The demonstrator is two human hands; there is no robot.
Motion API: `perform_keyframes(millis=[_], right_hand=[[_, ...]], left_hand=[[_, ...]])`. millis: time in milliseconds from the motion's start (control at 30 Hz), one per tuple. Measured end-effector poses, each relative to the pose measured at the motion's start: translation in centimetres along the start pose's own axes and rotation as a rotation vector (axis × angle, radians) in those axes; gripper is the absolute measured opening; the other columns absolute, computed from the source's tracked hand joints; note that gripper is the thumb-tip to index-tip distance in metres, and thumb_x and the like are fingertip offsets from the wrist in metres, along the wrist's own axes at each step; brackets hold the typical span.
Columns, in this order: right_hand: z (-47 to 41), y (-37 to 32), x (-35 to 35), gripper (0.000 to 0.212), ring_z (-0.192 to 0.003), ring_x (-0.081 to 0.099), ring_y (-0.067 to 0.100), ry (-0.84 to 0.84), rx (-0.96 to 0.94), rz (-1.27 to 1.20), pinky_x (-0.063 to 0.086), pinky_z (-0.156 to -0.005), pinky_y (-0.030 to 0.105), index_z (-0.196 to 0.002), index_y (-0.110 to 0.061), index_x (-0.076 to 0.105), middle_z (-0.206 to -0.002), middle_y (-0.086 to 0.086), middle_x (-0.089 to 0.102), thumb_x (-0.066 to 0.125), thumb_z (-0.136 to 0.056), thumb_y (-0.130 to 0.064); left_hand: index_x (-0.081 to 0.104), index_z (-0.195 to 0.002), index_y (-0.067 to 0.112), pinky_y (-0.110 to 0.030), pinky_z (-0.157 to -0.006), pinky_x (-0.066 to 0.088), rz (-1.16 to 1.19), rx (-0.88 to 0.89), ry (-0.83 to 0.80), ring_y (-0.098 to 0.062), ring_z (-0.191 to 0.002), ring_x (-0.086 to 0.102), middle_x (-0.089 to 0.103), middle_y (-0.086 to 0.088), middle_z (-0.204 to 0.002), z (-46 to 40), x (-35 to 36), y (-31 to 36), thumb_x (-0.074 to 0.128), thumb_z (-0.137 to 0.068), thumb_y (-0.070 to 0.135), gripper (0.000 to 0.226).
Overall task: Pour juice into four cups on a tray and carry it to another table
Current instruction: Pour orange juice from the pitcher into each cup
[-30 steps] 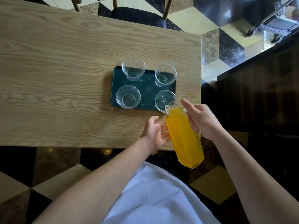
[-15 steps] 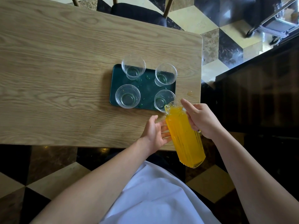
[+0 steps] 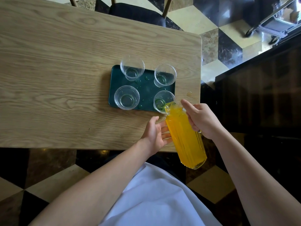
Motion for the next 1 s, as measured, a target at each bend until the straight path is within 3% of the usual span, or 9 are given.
perform_keyframes(millis=[1000], right_hand=[[0.0, -1.6, -0.1, 0.061, -0.037, 0.037, 0.017, 0.061, -0.047, 0.129, 0.034, -0.044, 0.025, -0.056, -0.013, 0.046, -0.040, -0.003, 0.045, 0.054, -0.098, -0.057]], left_hand=[[0.066, -0.125, 0.011, -0.049, -0.098, 0.047, 0.070, -0.019, 0.021, -0.034, -0.117, 0.060, 0.069, -0.018, -0.121, -0.6, 0.2, 0.6, 0.027, -0.101, 0.051, 0.061]])
Point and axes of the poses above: each hand's wrist, its own z-axis away from the middle knuckle, its own x-axis out of the palm, y = z × x, the point moved 10 cm from there along -z, towards the middle knuckle
